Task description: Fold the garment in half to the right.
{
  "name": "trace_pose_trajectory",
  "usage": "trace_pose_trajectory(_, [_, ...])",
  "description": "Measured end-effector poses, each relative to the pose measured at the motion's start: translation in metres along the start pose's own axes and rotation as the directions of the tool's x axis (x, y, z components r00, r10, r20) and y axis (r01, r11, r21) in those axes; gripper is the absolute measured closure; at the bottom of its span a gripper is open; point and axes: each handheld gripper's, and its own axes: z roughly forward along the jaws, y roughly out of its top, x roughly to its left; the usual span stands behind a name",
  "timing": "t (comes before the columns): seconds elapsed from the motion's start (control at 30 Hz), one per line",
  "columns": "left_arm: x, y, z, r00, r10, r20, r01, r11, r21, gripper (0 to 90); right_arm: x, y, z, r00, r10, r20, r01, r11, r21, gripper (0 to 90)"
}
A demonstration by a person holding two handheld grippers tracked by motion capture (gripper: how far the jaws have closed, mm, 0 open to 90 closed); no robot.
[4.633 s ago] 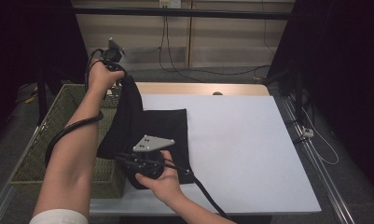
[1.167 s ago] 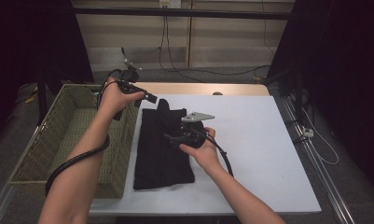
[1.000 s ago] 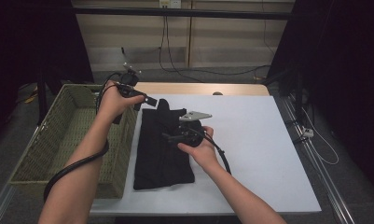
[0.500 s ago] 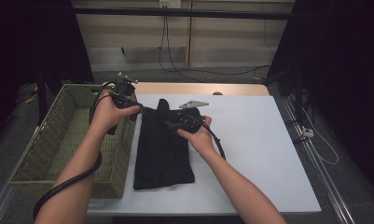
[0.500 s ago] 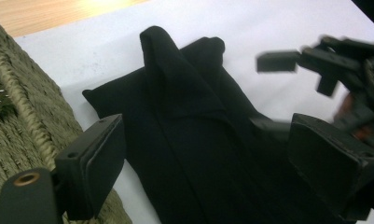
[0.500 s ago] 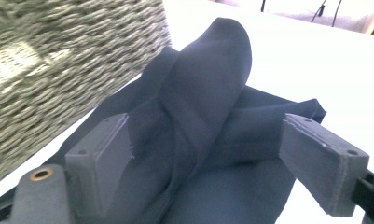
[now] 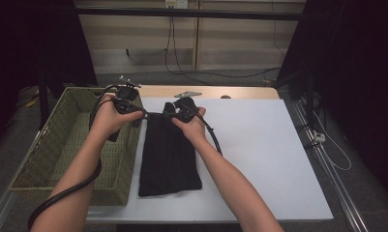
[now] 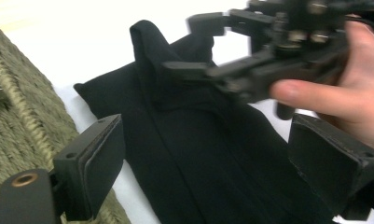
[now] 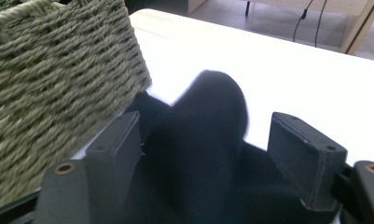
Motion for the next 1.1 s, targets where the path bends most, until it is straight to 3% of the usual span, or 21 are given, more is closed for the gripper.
trace_pose_trajectory(0.1, [0.0, -0.001, 0.0, 0.9999, -0.013, 0.004, 0.013, 0.9999, -0.004, 11.8, 0.005, 0.005, 0.014, 0.9998, 0.009, 0.02, -0.009, 1.0, -0.003, 29.4])
trace_pose_trajectory(0.17, [-0.001, -0.002, -0.002, 0.9995, -0.029, 0.014, 0.029, 0.9996, -0.007, 12.0, 0.01, 0.006, 0.022, 0.9972, -0.014, 0.073, 0.013, 1.0, 0.018, 32.0])
trace_pose_trajectory(0.23, [0.0, -0.003, -0.004, 0.9997, -0.023, 0.004, 0.023, 0.9997, -0.008, 12.0, 0.009, 0.006, 0.029, 0.9939, -0.03, 0.106, 0.027, 0.999, 0.032, 44.1])
trace_pose_trajectory(0.33, [0.001, -0.004, -0.007, 0.9998, -0.02, -0.001, 0.02, 0.9998, -0.007, 12.0, 0.003, 0.003, 0.03, 0.9904, -0.043, 0.132, 0.034, 0.997, 0.066, 73.3])
trace_pose_trajectory(0.37, [0.001, -0.004, -0.008, 0.9999, -0.015, -0.004, 0.015, 0.9999, -0.008, 12.0, -0.001, 0.001, 0.028, 0.9947, -0.022, 0.1, 0.015, 0.997, 0.072, 78.8])
trace_pose_trajectory(0.43, [0.003, -0.005, -0.008, 0.9998, -0.019, -0.003, 0.019, 0.9998, -0.011, 12.3, -0.007, 0.0, 0.019, 0.9966, 0.003, 0.082, -0.007, 0.999, 0.05, 84.1])
trace_pose_trajectory(0.47, [0.003, -0.006, -0.008, 0.9997, -0.025, -0.005, 0.025, 0.9996, -0.014, 12.3, -0.012, -0.001, 0.014, 0.9978, -0.007, 0.066, 0.005, 1.0, 0.025, 84.4])
trace_pose_trajectory(0.57, [0.004, -0.007, -0.008, 0.9994, -0.035, 0.0, 0.035, 0.9993, -0.016, 12.4, -0.023, -0.005, -0.002, 0.9983, 0.052, 0.028, -0.052, 0.999, 0.0, 84.0])
trace_pose_trajectory(0.6, [0.004, -0.007, -0.007, 0.9995, -0.029, -0.014, 0.028, 0.9994, -0.019, 12.4, -0.026, -0.007, -0.006, 0.9981, 0.058, 0.023, -0.058, 0.998, -0.006, 83.9])
trace_pose_trajectory(0.7, [0.003, -0.008, -0.003, 0.9996, -0.029, -0.001, 0.029, 0.9995, -0.014, 12.6, -0.044, -0.014, -0.022, 0.9966, 0.082, 0.003, -0.082, 0.996, -0.018, 82.1])
trace_pose_trajectory(0.83, [0.0, -0.008, 0.001, 0.9992, -0.04, 0.004, 0.04, 0.9992, -0.008, 12.6, -0.069, -0.03, -0.031, 0.9918, 0.101, 0.078, -0.102, 0.995, 0.001, 69.1])
trace_pose_trajectory(0.9, [0.001, -0.007, 0.002, 0.9997, -0.025, -0.001, 0.025, 0.9996, -0.013, 12.6, -0.082, -0.038, -0.033, 0.9865, 0.145, 0.076, -0.147, 0.989, 0.017, 55.8])
trace_pose_trajectory(0.97, [0.001, -0.007, 0.003, 0.9998, -0.021, -0.003, 0.021, 0.9997, -0.008, 12.6, -0.091, -0.042, -0.037, 0.9817, 0.144, 0.124, -0.148, 0.989, 0.021, 55.9])
trace_pose_trajectory(1.03, [0.002, -0.006, 0.004, 0.9996, -0.027, -0.009, 0.027, 0.9996, -0.009, 12.7, -0.095, -0.042, -0.041, 0.9806, 0.15, 0.125, -0.154, 0.988, 0.022, 54.8])
trace_pose_trajectory(1.1, [0.002, -0.006, 0.005, 0.9997, -0.024, -0.003, 0.024, 0.9997, -0.007, 12.7, -0.096, -0.04, -0.045, 0.9824, 0.127, 0.137, -0.131, 0.991, 0.015, 54.8])
